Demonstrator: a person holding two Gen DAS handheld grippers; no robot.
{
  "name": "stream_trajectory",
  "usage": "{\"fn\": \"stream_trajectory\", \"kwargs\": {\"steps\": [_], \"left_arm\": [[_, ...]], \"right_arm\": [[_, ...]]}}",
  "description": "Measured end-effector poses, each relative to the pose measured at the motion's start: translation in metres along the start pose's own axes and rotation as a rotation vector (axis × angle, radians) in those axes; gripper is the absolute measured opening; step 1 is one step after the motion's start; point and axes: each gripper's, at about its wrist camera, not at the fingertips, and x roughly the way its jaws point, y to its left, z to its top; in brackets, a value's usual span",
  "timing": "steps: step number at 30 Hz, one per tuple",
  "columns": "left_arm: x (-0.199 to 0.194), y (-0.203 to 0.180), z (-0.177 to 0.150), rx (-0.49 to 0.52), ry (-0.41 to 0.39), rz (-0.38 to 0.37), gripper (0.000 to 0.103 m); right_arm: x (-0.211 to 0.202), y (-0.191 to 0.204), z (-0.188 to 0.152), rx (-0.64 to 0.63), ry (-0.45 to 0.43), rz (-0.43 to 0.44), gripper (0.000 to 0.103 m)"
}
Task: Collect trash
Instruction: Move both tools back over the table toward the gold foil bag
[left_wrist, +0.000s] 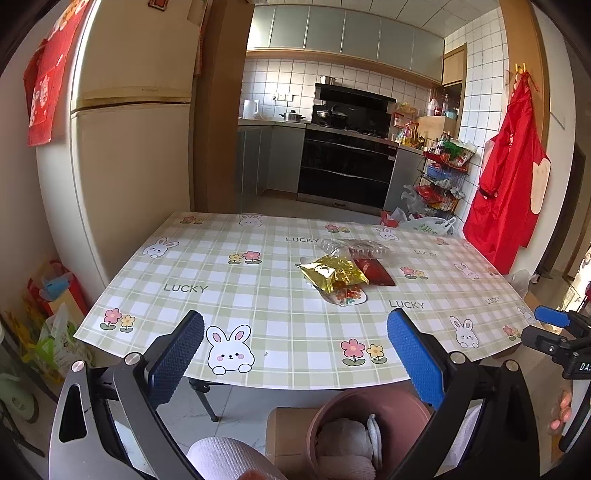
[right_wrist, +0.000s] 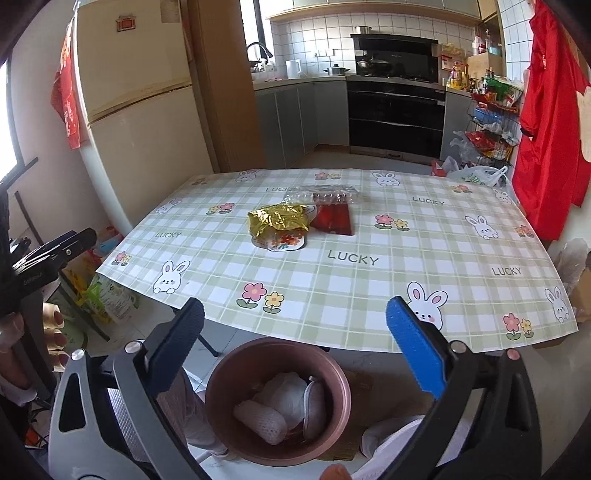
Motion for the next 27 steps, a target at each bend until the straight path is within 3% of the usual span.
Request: {"fn": "stream_trajectory", "kwargs": {"steps": [5, 8, 15, 22, 27], "left_arm": [[0.007, -0.004, -0.001, 0.013, 0.010, -0.035, 0.097], [0.020, -0.009, -0.001, 0.015, 0.054, -0.102, 0.097], [0.079, -0.021, 0.004, -0.029, 0.174, -0.176, 0.097], [0.159, -0.046, 0.012, 0.149, 0.242, -0.187, 0.097], [0.218, -0.046, 0.018, 0.205, 0.279, -0.149, 0.097]], "right_arm": [[0.007, -0.014, 0.000, 0.023, -0.006, -0.068, 0.097], [0.014, -0.029, 0.003, 0.053, 0.000, -0.069, 0.097], [0.038, -0.059, 0.013, 0.098, -0.004, -0.127, 0.097], [0.077, -0.096, 0.013, 0.177, 0.022, -0.127, 0.097], [0.108, -0.115, 0.011, 0.207, 0.056, -0.121, 0.097]]}}
